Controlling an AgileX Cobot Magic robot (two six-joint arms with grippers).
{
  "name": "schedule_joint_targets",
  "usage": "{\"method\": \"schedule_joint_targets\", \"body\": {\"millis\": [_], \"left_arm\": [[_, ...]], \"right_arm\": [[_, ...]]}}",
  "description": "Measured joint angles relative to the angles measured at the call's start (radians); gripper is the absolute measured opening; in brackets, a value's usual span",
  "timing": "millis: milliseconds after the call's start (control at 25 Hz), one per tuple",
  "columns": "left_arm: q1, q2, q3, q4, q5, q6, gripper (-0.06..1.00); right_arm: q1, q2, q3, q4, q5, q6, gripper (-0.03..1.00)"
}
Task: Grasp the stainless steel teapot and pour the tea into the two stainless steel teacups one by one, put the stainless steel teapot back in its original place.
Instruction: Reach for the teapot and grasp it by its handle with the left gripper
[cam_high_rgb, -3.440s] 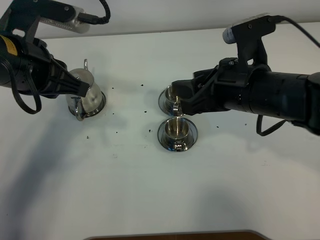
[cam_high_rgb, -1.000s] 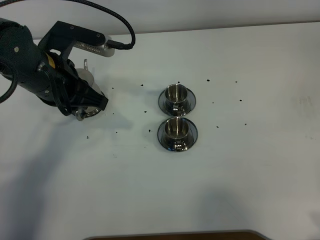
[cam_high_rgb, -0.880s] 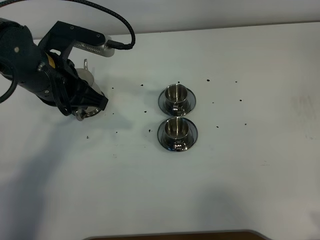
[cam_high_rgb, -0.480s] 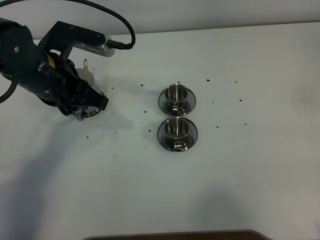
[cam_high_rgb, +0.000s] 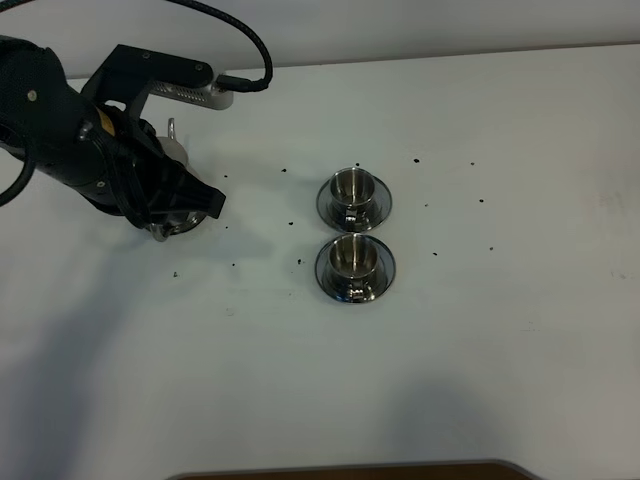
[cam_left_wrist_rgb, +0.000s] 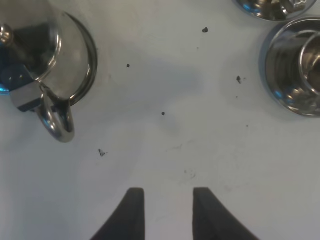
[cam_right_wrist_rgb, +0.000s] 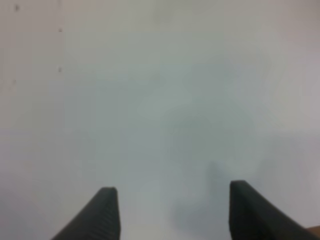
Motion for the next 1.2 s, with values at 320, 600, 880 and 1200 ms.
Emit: {"method": "schedule_joint_targets", "body": {"millis": [320,600,880,1200], "left_arm": [[0.0,0.001,0.022,0.0,-0.015,0.0,0.29],[0.0,0.001,0.022,0.0,-0.037,0.0,0.29],[0.0,0.001,0.022,0.01,-0.067,0.0,0.29],[0.0,0.001,0.022,0.024,-0.078,-0.005,0.29]], "right_arm": [[-0.021,-0.11,0.001,0.0,0.002,0.0,0.48],[-0.021,-0.158,0.001,0.0,0.003,0.0,0.48],[0.045,-0.16,0.001,0.001,0.003,0.001,0.48],[0.153,-0.16,0.001,0.001,0.003,0.001,0.48]]}}
